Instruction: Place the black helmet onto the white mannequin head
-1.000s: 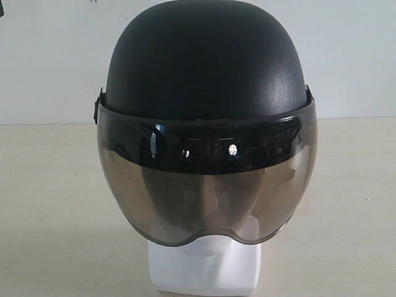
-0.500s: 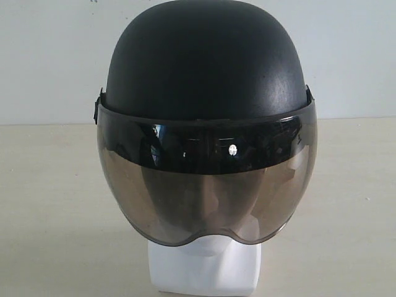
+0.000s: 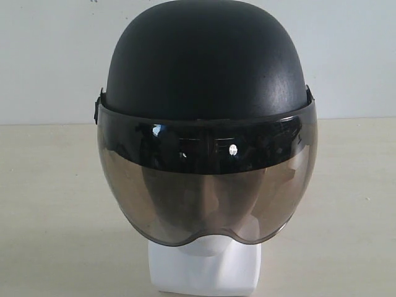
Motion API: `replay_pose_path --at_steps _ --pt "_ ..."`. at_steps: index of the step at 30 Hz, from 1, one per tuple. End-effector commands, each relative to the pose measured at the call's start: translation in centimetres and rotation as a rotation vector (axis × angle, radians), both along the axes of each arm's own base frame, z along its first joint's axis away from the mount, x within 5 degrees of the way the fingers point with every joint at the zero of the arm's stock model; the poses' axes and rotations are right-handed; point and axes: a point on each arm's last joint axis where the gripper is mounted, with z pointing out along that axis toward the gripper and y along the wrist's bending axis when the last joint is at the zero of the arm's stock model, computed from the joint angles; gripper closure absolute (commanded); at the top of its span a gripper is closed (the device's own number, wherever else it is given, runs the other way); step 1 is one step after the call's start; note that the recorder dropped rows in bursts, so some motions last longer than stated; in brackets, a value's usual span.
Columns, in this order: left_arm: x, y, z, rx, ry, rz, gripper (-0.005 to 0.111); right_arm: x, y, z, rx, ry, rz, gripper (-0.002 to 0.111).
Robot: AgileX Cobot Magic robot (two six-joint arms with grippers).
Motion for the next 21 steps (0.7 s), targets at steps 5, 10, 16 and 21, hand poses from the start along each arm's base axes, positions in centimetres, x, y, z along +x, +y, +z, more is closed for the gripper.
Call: replay_pose_path --at_steps 5,10,16,21 --pt "2.0 -2.0 -5.1 0.393 0.306 -0.095 0.102 0.0 0.0 -0.1 0.004 -0.003 0.000 0.108" --pt "4.2 -0.6 -11.0 0.636 0.435 0.116 0.102 0.0 0.0 -0.1 0.004 -0.003 0.000 0.108" --pt "4.7 -0.7 -15.2 0.519 0.635 0.022 0.102 0.0 0.0 -0.1 0.004 -0.003 0.000 0.108" --pt "4.5 -0.7 -15.9 0.534 0.713 0.001 0.102 0.0 0.0 -0.1 0.004 -0.003 0.000 0.108"
